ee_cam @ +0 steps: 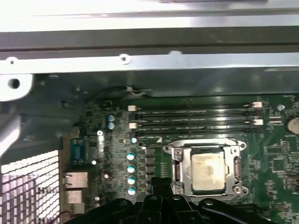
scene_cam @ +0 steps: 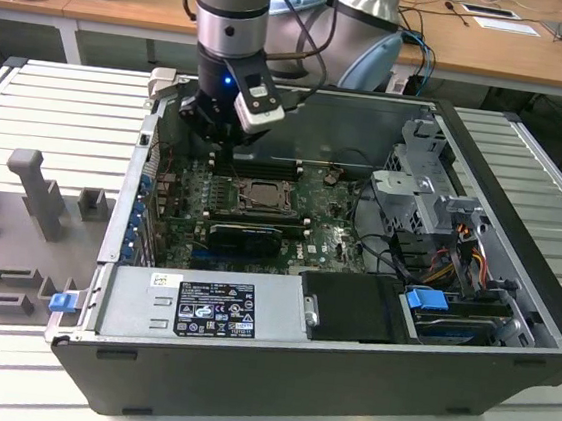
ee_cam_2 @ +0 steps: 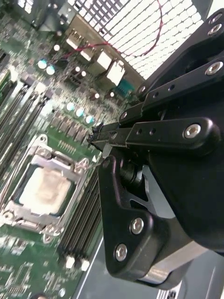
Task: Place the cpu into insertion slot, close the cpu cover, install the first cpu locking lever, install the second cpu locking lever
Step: 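Install the first cpu locking lever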
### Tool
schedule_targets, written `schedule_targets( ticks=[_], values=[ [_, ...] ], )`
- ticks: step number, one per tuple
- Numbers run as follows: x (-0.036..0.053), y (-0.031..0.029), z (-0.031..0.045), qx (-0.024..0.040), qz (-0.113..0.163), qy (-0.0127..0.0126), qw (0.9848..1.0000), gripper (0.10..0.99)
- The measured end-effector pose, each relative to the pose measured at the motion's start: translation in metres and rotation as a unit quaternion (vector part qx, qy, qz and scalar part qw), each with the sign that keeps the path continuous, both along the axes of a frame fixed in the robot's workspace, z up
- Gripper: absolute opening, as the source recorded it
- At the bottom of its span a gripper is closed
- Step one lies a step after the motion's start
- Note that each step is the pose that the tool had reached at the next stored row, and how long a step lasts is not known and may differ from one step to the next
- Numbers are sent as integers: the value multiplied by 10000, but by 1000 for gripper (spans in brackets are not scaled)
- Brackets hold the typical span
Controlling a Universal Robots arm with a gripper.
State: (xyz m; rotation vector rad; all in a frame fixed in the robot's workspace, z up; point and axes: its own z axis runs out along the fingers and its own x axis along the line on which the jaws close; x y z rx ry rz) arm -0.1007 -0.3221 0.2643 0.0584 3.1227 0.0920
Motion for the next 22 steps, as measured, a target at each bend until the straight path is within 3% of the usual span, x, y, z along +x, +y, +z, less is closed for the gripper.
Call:
schedule_targets(
  ticks=[8, 10, 15, 22],
  values=[
    [-140, 87, -57, 14, 0, 1, 10000, 106],
    [-164, 164, -75, 14, 1, 2, 10000, 106],
    [-183, 268, -94, 14, 0, 1, 10000, 106],
    [-175, 285, -99, 14, 0, 1, 10000, 106]
  ],
)
